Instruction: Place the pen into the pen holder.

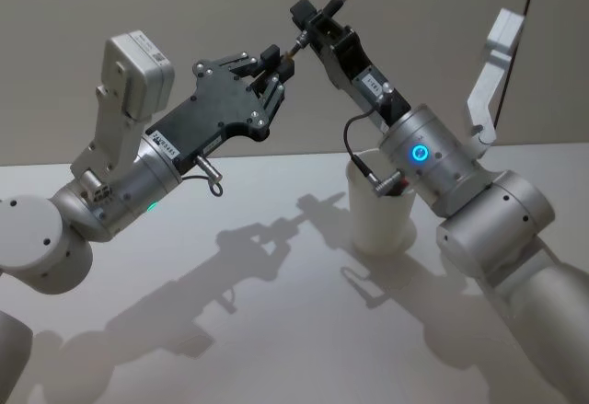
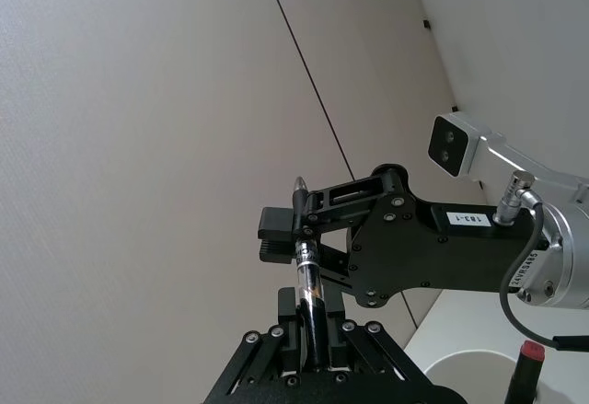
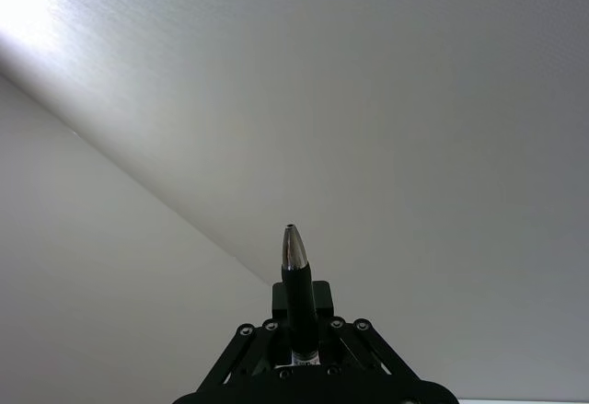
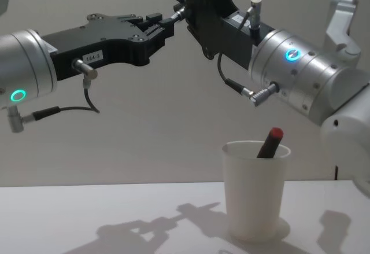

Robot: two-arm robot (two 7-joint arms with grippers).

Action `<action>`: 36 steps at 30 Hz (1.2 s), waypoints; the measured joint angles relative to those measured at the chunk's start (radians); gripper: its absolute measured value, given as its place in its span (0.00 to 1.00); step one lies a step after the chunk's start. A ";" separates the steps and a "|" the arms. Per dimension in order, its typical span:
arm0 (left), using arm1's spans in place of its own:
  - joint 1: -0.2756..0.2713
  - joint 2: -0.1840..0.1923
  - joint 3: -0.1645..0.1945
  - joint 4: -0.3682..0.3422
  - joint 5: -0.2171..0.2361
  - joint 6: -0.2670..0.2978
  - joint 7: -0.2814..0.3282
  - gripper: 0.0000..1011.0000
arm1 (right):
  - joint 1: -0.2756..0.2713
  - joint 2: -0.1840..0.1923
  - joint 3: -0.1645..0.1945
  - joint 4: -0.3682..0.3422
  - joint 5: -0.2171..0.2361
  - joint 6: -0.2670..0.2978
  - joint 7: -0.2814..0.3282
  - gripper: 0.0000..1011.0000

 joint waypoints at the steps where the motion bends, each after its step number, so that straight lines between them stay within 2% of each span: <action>1: 0.000 0.000 0.000 0.000 0.000 0.000 0.000 0.17 | 0.000 0.000 0.000 0.000 0.000 0.000 0.000 0.12; 6: 0.000 0.000 0.000 0.000 0.000 0.000 0.000 0.17 | 0.000 0.000 0.000 0.000 0.000 0.000 0.000 0.12; 8: 0.000 0.000 0.000 0.000 0.001 0.001 0.000 0.20 | 0.000 0.000 -0.001 0.000 0.000 0.001 0.001 0.12; 26: 0.000 0.000 0.000 0.000 0.001 0.001 0.001 0.74 | 0.000 0.001 0.001 -0.001 -0.001 -0.002 0.001 0.12; 27: 0.000 0.000 0.000 0.000 0.001 0.001 0.001 0.79 | 0.001 0.001 0.001 -0.002 -0.003 -0.003 0.001 0.12; 34: 0.000 0.000 0.000 0.000 0.001 0.001 0.001 0.97 | 0.005 0.011 0.012 -0.015 -0.032 -0.035 -0.005 0.12; 36: 0.000 0.000 0.000 0.000 0.001 0.001 0.001 0.99 | 0.006 0.017 0.018 -0.022 -0.044 -0.048 -0.009 0.12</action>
